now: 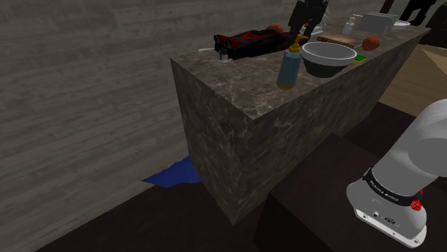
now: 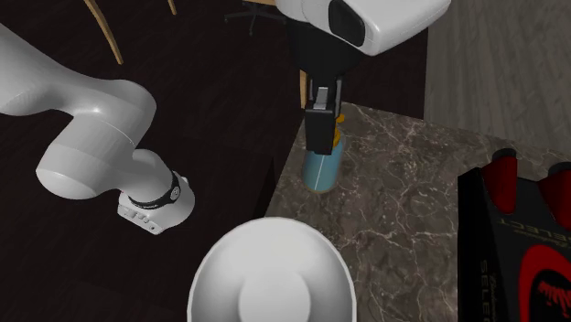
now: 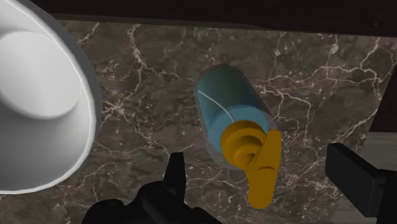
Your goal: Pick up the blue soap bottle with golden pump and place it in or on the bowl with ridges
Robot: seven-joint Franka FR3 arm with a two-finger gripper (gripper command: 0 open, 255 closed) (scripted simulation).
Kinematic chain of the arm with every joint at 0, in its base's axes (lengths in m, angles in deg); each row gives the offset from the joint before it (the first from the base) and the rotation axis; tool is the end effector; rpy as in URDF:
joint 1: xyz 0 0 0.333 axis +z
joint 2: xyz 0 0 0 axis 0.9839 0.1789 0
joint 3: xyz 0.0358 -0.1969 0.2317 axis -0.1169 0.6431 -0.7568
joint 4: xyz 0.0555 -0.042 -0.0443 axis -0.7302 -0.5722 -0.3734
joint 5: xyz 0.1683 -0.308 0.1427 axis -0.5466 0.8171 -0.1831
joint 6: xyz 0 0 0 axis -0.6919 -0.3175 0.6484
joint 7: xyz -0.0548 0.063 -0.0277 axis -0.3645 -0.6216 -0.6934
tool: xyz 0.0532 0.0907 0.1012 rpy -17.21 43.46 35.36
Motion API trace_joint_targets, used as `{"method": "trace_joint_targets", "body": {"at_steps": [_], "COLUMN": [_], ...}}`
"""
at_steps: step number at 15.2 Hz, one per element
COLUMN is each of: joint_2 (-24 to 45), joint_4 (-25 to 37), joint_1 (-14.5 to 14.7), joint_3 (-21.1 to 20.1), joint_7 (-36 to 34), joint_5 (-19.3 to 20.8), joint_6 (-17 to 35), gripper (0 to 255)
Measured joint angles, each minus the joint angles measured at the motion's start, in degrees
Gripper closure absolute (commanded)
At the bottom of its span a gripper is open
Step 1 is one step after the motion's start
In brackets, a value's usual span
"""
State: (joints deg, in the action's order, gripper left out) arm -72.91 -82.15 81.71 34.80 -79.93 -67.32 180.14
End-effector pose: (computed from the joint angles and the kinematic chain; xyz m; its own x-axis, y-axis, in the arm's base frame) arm 0.3864 0.0221 0.5636 0.9905 0.0504 0.1279 0.0586 -0.9964 -0.0612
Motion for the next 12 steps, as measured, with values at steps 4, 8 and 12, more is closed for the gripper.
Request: {"method": "trace_joint_targets", "body": {"at_steps": [4,8,12], "joint_2": [-0.11,-0.11,-0.12], "joint_4": [-0.29,-0.29,-0.28], "joint_1": [0.01,0.01,0.01], "joint_3": [-0.03,-0.03,-0.03], "joint_7": [-0.02,-0.02,-0.02], "joint_5": [-0.01,-0.01,-0.01], "joint_6": [0.2,0.21,0.21], "gripper": [0,255,255]}}
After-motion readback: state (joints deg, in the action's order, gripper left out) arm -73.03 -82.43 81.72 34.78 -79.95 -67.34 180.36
